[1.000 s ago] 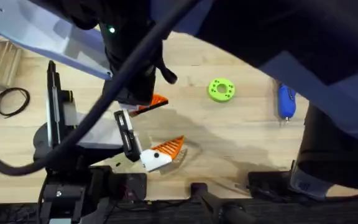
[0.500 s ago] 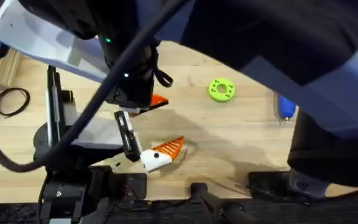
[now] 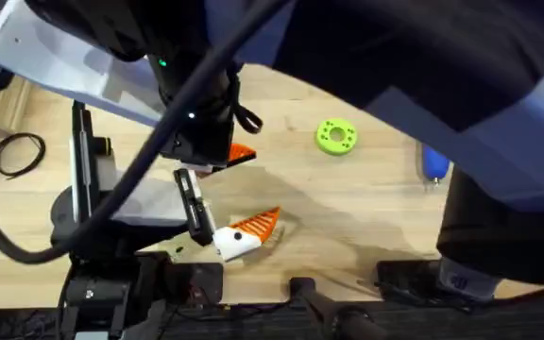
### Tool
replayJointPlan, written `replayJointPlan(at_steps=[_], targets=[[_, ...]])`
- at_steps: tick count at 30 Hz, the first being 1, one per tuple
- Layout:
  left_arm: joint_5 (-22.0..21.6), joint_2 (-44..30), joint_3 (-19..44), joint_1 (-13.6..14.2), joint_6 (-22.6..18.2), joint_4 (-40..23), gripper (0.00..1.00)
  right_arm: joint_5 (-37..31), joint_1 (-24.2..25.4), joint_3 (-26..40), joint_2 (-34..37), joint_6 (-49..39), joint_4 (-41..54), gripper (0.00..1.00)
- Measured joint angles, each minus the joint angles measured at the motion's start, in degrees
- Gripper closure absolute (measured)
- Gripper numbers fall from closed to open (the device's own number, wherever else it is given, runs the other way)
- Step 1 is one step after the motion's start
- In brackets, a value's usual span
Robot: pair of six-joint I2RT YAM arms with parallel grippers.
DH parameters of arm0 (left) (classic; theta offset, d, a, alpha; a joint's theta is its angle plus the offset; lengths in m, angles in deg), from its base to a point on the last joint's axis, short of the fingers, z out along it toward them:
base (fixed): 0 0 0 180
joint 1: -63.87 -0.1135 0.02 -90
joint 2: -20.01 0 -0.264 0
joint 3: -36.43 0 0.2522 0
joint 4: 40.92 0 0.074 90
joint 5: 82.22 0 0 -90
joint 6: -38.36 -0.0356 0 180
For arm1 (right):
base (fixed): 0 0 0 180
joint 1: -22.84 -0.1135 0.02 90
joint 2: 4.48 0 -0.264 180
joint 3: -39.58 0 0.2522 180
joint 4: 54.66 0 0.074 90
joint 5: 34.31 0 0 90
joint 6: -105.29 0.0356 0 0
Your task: Pick up the gripper from the table and insert it into the empty holder that is missing its gripper. Then pick up a screw, insert it into the mounting hole, and use the screwdriver to tighten it. Finally, clean up the table by picking up the vegetable and placing it into the bucket.
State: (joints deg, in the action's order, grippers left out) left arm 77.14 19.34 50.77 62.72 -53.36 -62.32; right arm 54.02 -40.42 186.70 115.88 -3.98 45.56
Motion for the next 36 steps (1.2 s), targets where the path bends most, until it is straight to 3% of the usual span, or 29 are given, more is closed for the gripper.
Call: replayJointPlan(at_steps=[2, 4, 7, 8, 9, 33, 36], targets=[[0.0, 0.0, 0.0, 0.0, 0.0, 0.0, 0.015, 0.0, 0.0, 0.0, 0.0, 0.4, 0.0, 0.949], [0.0, 0.0, 0.0, 0.0, 0.0, 0.0, 0.015, 0.0, 0.0, 0.0, 0.0, 0.5, 0.2, 0.71], [-0.1, 0.0, 0.0, 0.0, 0.0, 0.0, 0.015, -0.1, -0.1, 0.0, 0.0, 0.4, 0.1, 0.262], [0.0, 0.0, 0.0, 0.0, 0.0, 0.0, 0.015, -0.2, 0.0, 0.0, 0.0, 0.3, 0.2, 0.141], [0.0, 0.0, 0.0, 0.0, 0.0, 0.0, 0.015, -0.5, 0.0, 0.0, 0.0, 0.2, 0.2, 0.093], [0.0, 0.0, 0.0, 0.0, 0.0, 0.0, 0.015, -0.4, 3.8, -0.1, -5.3, 7.8, -0.7, 0.075], [0.0, 0.0, 0.0, 0.0, 0.0, 0.0, 0.015, -0.4, 3.8, -2.7, -6.1, 8.1, -0.6, 0.075]])
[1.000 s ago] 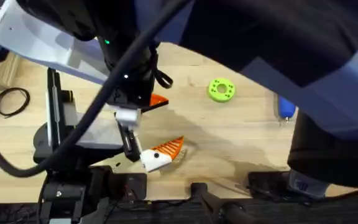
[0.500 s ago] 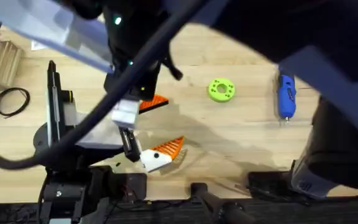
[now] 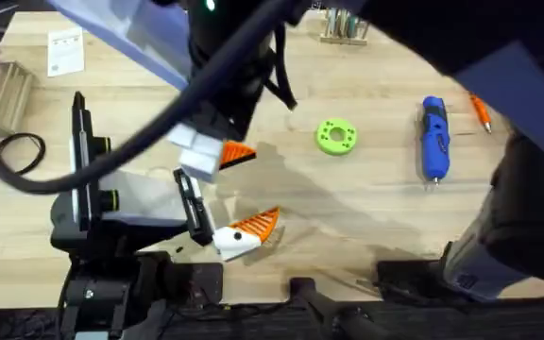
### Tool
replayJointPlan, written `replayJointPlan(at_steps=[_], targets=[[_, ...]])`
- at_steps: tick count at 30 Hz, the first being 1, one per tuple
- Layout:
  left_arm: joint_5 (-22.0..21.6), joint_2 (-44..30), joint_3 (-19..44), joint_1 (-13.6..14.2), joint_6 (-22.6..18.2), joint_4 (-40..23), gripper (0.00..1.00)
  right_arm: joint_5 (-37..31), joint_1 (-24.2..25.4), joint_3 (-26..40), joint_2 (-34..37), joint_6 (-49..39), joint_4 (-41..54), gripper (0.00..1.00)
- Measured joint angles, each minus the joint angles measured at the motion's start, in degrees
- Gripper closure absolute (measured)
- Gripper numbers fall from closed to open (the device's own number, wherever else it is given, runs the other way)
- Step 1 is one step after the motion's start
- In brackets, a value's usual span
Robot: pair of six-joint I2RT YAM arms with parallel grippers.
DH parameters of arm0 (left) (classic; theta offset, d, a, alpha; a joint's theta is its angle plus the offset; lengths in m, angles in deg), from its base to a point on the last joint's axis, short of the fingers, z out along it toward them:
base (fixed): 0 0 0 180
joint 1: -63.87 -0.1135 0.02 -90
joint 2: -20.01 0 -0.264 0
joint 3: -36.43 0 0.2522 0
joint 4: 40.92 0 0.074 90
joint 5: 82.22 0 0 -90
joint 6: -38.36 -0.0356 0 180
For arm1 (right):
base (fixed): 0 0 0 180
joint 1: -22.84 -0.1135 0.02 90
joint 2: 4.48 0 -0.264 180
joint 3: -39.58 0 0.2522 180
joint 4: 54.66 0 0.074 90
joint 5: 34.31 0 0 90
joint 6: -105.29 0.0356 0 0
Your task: Pick up the gripper from the table and insert it into the empty holder that is missing its gripper. Then pick up a screw, insert it into the mounting hole, and use the screwdriver to tighten it. Finally, clean up the table by picking up the vegetable and placing it into the bucket.
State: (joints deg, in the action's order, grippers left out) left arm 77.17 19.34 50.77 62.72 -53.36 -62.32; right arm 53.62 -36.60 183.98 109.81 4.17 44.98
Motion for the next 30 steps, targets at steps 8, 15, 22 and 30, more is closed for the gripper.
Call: replayJointPlan(at_steps=[8, 15, 22, 30], targets=[[0.0, 0.0, 0.0, 0.0, 0.0, 0.0, 0.016, 0.4, 3.5, -23.8, -11.6, 3.9, -12.2, 0.074], [0.0, 0.0, 0.0, 0.0, 0.0, 0.0, 0.015, 0.4, 15.4, -36.5, -27.1, 10.3, -16.7, 0.073], [0.0, 0.0, 0.0, 0.0, 0.0, 0.0, 0.015, 0.4, 28.0, -45.7, -38.7, 14.0, -19.1, 0.073], [0.0, 0.0, 0.0, 0.0, 0.0, 0.0, 0.015, 0.4, 43.6, -54.0, -43.7, 15.1, -19.9, 0.071]])
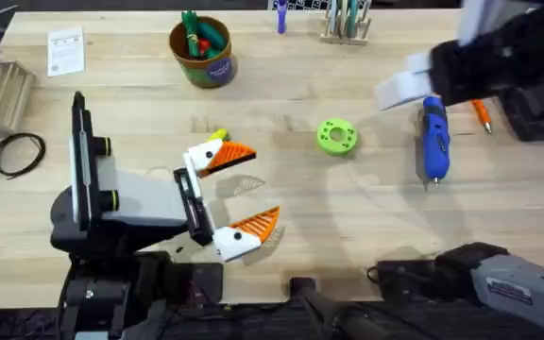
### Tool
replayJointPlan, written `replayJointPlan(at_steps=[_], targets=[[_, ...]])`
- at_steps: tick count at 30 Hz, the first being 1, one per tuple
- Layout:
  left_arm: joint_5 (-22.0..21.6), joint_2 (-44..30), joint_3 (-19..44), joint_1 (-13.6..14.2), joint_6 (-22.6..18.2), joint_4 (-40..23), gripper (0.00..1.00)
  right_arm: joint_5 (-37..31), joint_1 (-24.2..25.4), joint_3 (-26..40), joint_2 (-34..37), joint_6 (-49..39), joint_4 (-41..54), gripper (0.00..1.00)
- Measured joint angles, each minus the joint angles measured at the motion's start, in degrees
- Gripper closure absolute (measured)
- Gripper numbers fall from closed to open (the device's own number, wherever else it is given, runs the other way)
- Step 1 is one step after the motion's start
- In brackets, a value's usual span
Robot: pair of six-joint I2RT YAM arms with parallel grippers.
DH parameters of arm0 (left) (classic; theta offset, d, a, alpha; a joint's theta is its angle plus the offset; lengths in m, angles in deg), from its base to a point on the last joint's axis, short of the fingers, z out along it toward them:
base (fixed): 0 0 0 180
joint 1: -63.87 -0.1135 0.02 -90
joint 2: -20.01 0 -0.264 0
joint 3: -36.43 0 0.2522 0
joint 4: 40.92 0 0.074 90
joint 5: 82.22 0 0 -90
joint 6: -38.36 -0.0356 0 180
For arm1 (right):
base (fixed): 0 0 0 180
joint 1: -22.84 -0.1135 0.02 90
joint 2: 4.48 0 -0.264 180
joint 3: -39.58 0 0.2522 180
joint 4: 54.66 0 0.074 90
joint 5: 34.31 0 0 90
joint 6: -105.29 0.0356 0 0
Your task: Pick up the gripper from the table and insert it into the empty holder that is missing its gripper. Then pick up a screw, insert it into the mounting hole, and use the screwdriver to tighten it. Finally, clean up the table by picking up the vegetable and placing it into the bucket.
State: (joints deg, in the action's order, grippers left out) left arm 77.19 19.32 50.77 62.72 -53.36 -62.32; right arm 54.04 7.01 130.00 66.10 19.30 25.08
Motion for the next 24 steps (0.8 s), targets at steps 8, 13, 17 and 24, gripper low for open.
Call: replayJointPlan(at_steps=[8, 13, 17, 24], targets=[[0.0, 0.0, 0.0, 0.0, 0.0, 0.0, 0.015, 0.0, 8.7, -0.6, -0.8, 0.4, -0.8, 0.07], [0.0, 0.0, 0.0, 0.0, 0.0, 0.0, 0.015, 0.0, 10.5, -4.2, -1.4, 1.7, -4.3, 0.071], [0.0, 0.0, 0.0, 0.0, 0.0, 0.0, 0.015, 0.0, 11.8, -8.5, -1.4, 2.3, -6.8, 0.07], [0.0, 0.0, 0.0, 0.0, 0.0, 0.0, 0.213, 0.0, 14.0, -10.1, -1.4, 3.4, -7.0, 0.07]])
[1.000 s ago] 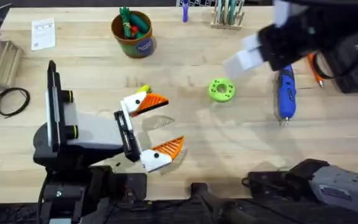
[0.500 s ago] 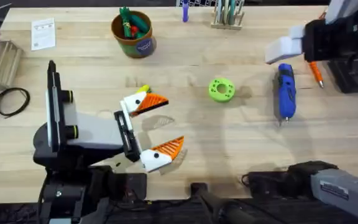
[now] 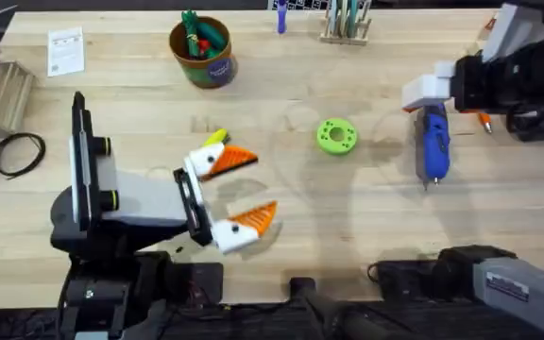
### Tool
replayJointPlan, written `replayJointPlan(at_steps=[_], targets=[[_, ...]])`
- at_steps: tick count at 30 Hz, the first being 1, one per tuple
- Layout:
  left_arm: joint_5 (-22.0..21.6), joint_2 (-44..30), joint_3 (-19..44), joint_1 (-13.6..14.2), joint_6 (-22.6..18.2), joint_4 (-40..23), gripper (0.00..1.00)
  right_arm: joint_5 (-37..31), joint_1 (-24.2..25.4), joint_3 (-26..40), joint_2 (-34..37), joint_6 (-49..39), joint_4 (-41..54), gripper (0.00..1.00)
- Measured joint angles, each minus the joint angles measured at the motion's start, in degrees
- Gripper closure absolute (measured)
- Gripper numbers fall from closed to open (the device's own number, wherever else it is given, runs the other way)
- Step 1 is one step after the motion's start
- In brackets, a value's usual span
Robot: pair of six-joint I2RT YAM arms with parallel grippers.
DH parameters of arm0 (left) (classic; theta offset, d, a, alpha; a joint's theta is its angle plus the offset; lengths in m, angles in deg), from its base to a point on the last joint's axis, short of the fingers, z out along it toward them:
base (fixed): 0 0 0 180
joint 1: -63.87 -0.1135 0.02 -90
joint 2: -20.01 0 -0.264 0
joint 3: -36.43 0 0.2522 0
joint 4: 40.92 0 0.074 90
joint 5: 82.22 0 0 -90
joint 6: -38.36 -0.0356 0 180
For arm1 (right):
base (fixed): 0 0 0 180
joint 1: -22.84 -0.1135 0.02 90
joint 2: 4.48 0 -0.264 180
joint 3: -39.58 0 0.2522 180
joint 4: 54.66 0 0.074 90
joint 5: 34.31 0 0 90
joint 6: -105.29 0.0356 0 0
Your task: Pick up the gripper from the table and insert it into the empty holder that is missing its gripper. Then pick up a screw, insert it into the mounting hole, and use the screwdriver to tighten it. Finally, clean up the table by picking up the vegetable and placing it into the bucket.
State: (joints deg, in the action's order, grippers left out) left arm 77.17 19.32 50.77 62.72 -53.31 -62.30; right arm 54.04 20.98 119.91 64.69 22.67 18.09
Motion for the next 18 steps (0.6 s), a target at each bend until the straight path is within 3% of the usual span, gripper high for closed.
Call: replayJointPlan(at_steps=[5, 13, 18], targets=[[0.0, 0.0, 0.0, 0.0, -0.2, 0.0, 0.953, 0.0, 1.5, 0.0, 0.0, 0.4, 0.0, 0.07], [0.0, 0.0, 0.0, 0.0, -0.3, 0.0, 0.994, 0.0, 4.4, -0.2, 0.0, 0.6, -0.2, 0.07], [0.0, 0.0, 0.0, 0.0, -0.3, 0.0, 0.994, 0.0, 8.5, -4.2, 0.0, 0.8, -3.1, 0.068]])
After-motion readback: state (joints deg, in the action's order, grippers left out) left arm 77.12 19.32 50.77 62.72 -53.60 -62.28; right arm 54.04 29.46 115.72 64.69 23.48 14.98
